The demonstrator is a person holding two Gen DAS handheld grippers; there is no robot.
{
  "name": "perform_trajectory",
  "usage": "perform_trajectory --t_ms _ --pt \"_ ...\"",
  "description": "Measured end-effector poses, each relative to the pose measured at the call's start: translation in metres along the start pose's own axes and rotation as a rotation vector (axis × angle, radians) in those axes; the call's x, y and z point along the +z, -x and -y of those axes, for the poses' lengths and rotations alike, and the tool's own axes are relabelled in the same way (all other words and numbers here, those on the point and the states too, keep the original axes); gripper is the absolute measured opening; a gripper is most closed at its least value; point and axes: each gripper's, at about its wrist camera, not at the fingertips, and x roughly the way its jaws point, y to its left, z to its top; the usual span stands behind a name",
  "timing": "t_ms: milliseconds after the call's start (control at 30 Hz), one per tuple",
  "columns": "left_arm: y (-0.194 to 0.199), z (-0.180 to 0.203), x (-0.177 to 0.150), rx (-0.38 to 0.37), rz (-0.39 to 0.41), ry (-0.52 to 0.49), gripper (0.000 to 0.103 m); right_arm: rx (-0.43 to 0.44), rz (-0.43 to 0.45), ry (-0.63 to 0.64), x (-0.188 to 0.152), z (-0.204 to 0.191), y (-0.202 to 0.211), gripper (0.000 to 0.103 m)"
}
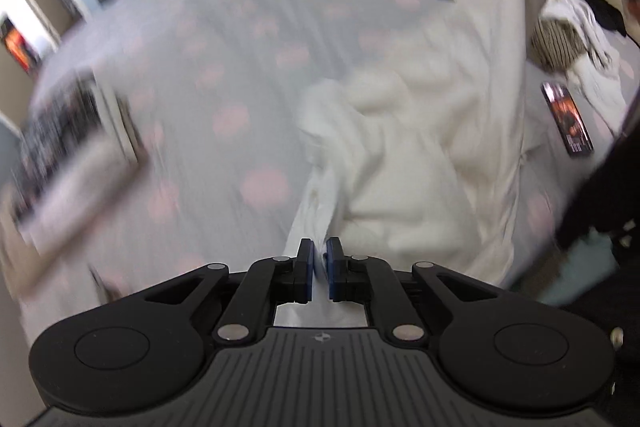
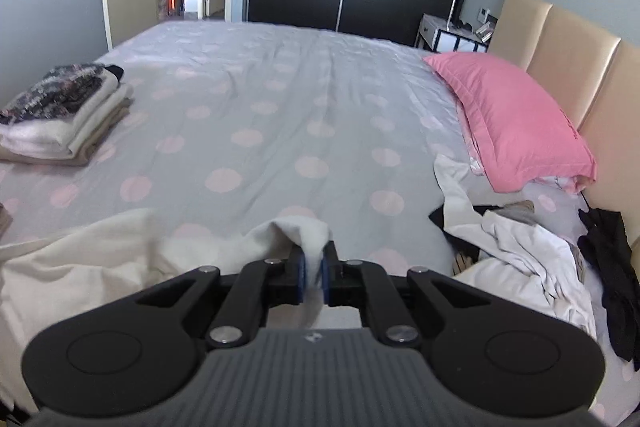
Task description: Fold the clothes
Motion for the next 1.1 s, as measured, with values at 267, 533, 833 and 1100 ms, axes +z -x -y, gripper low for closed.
perform_trajectory --t_ms 267,533,833,1100 --pt "-0.068 0.008 -0.048 -0.047 -0.176 0.049 0.007 -0.052 -0.179 -0.060 -0.055 0.017 -0.071 0.009" --pt "-0.051 0.002 -0.011 -0.113 -0.079 0.004 0.033 -0.055 -0.252 -0.124 -0.087 0.035 -0.102 0.010" --pt "-0.089 0.001 0.083 -0.128 0.037 -0.038 0.038 -0.034 -0.274 -0.135 -0.098 0.042 -0.122 0.010" --pt "-0.178 -0.003 0.153 -0.163 0.058 -0.009 0.042 0.005 -0.329 -0.137 -0.101 0.041 -0.139 0.012"
